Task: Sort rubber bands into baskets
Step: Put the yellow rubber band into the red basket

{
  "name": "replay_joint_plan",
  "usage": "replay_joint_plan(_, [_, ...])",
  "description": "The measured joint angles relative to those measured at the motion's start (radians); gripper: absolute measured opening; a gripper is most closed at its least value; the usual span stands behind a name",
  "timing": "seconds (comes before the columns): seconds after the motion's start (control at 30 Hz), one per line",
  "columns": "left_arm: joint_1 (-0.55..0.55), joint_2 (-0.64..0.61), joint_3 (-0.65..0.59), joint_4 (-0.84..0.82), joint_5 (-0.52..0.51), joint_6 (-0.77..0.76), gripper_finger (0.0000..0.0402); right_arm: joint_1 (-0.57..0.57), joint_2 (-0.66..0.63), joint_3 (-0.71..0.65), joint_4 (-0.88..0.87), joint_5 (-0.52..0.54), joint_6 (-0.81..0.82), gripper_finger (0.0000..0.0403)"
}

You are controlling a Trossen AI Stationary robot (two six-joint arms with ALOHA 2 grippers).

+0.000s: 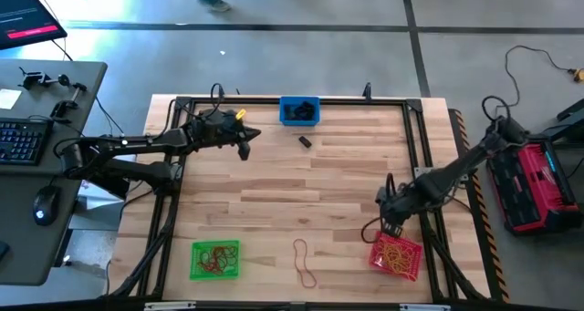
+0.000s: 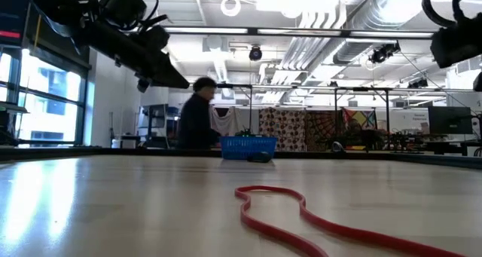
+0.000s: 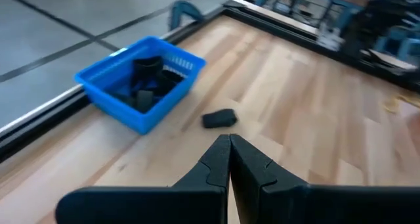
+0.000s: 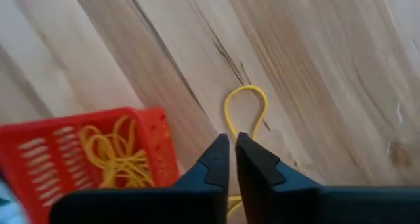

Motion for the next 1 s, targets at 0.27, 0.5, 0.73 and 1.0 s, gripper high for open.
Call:
replay_joint_plan(0.27, [-0.007,0.000,0.000,0.001,0.195,0.134,0.0000,0.054,0.161,0.000,0.030,-0.014,-0.172,0.0129])
replay_joint_plan(0.5, [-0.053,0.000,0.000,0.000,0.306,0.162,0.0000,0.077,0.268,0.000,0.033,-0.022,-0.292,0.0155])
replay_joint_plan(0.73, [-0.077,0.000,0.000,0.000,0.260,0.161,0.0000,0.077,0.314,0.000,0.109,-0.051,-0.311,0.0119])
replay_joint_plan(1.0, [-0.078,0.000,0.000,-0.002,0.249,0.159,0.0000,0.076,0.314,0.000,0.131,-0.090,-0.302,0.0030])
